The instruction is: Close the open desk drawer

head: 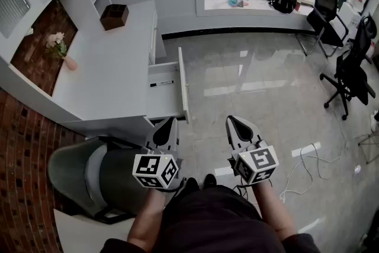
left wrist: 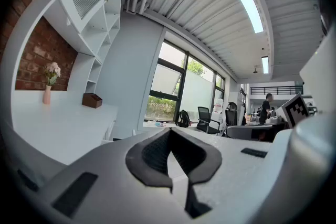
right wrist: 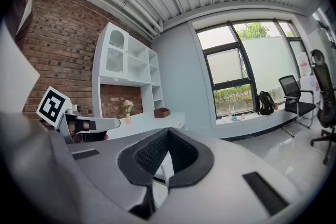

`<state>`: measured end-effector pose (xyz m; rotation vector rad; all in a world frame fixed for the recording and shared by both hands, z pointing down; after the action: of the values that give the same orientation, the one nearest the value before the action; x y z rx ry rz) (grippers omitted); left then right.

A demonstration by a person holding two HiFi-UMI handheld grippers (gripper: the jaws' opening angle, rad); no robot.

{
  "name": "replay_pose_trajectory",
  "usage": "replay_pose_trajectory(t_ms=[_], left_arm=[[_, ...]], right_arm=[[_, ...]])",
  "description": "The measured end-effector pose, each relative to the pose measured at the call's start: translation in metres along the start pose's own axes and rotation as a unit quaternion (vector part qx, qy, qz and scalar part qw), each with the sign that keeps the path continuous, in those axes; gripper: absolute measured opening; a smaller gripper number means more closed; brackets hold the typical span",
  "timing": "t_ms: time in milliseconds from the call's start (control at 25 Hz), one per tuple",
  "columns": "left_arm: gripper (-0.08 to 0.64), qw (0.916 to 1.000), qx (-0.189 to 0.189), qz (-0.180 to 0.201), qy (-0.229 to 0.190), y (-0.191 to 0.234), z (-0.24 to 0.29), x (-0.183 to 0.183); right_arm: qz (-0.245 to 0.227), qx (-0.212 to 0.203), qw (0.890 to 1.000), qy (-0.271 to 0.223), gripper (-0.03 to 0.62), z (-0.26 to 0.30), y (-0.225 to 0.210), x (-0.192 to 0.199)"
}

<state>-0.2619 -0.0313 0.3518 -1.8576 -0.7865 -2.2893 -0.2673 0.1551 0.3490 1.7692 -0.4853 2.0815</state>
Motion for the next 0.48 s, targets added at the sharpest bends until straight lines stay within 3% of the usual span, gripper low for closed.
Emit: replay_pose_trajectory(t_ms=[480], left_arm=[[0.009, 0.9995, -0.027, -0.004, 0.017, -0.002, 0.017, 0.02]], right_arm=[[0.032, 0.012, 0.999, 0.0, 0.005, -0.004, -0.031, 0.015]])
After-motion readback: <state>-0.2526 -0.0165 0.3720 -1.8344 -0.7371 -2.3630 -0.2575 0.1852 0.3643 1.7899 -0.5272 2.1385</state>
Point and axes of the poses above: the fingertips, and each gripper's own axes: z forward along the fingers, y to its left, x out of its underside, the point moved 3 cm from there along -z, backward along the fingers, and after that the axes turned 7 degrees about -z, right-handed, at the moved point
